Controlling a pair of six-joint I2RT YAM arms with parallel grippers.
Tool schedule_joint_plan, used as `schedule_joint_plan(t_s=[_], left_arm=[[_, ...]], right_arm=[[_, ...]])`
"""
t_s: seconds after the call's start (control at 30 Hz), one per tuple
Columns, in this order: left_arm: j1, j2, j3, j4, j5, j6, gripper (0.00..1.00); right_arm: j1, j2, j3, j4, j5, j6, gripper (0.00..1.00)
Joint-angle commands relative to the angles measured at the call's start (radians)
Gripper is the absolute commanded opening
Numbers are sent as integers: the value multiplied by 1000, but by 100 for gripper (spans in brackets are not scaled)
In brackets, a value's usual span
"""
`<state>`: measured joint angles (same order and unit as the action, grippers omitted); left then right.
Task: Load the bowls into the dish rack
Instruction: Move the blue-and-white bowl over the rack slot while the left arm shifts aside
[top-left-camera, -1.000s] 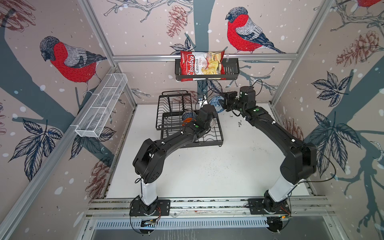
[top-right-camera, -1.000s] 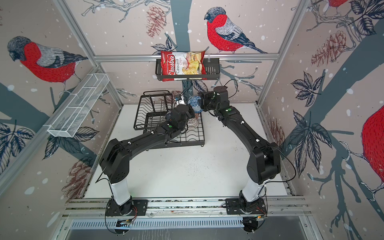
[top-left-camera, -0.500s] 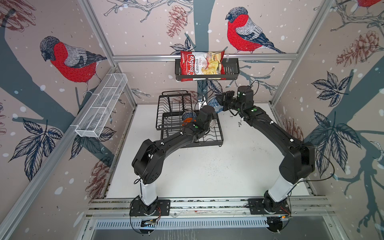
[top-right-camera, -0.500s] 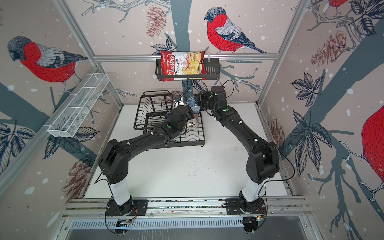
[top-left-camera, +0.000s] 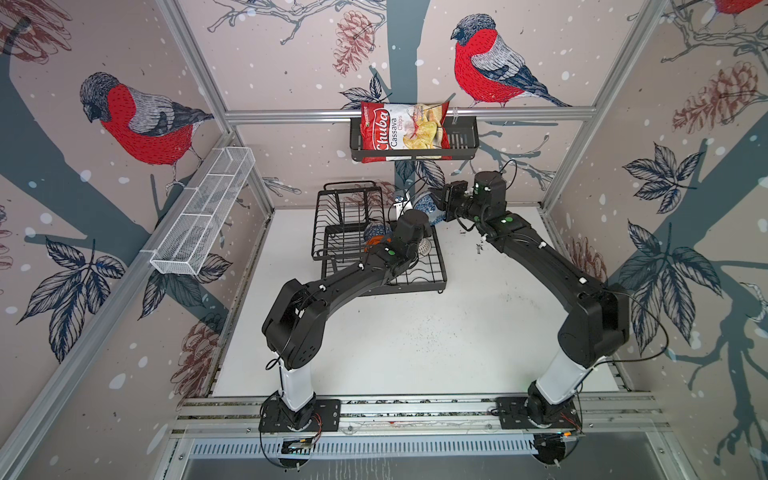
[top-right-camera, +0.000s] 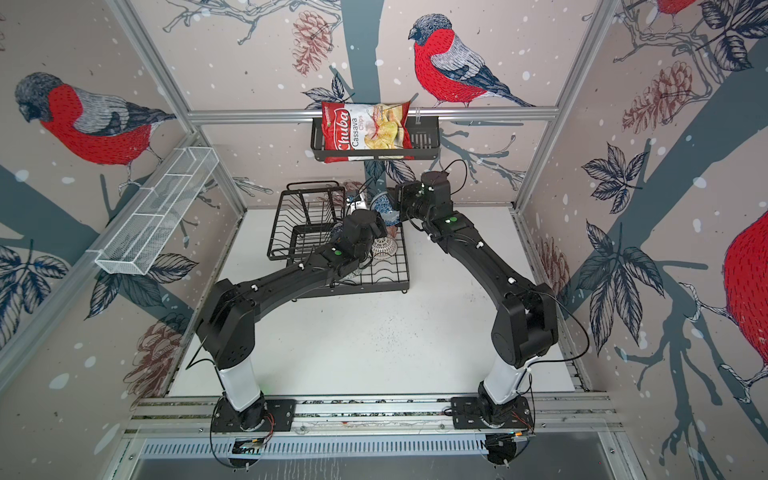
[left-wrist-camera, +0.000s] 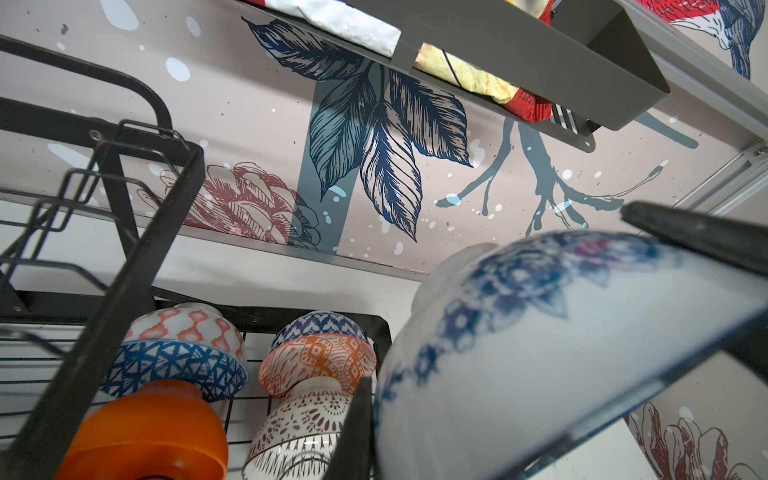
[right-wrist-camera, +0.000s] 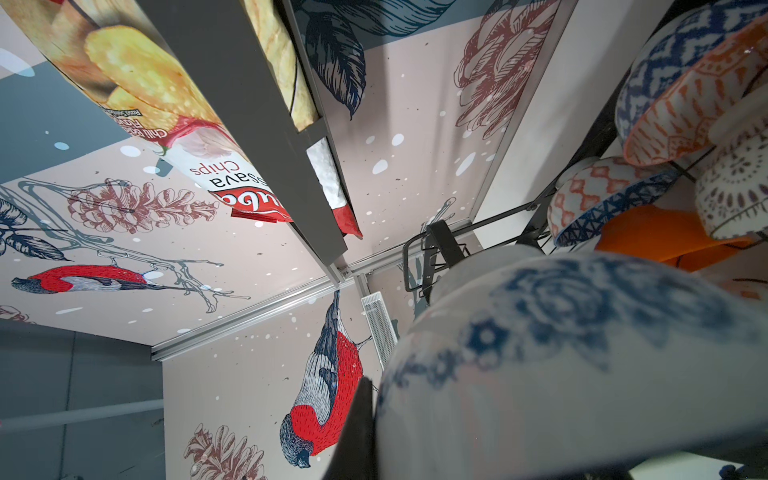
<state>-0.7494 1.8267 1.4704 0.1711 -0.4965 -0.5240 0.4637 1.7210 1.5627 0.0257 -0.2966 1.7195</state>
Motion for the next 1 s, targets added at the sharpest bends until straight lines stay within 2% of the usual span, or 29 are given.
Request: schedule_joint_plan(t_s=[0.0,0.33,0.67,0.8,0.87,0.97], left_arm=[[5,-18,19,75,33,2,18],[5,-26,19,23,73,-28,43],[5,-36,23,-18,100,-50,81],[6,-38,45,-61,121,-61,88],[6,-46,44,-72,128,-68,95],[6,-60,37,-81,139,-68,97]], right_arm=[[-8,-2,-12,20,82,-84,0],[-16,-6,-36,37,72,-86,0],[-30,-12,-46,40,81,-94,0],[-39,-21,-65,46,84,-97,0],[-42,-27,-78,48,87,-100,0],[-52,-35,-98,53,86,-101,0]])
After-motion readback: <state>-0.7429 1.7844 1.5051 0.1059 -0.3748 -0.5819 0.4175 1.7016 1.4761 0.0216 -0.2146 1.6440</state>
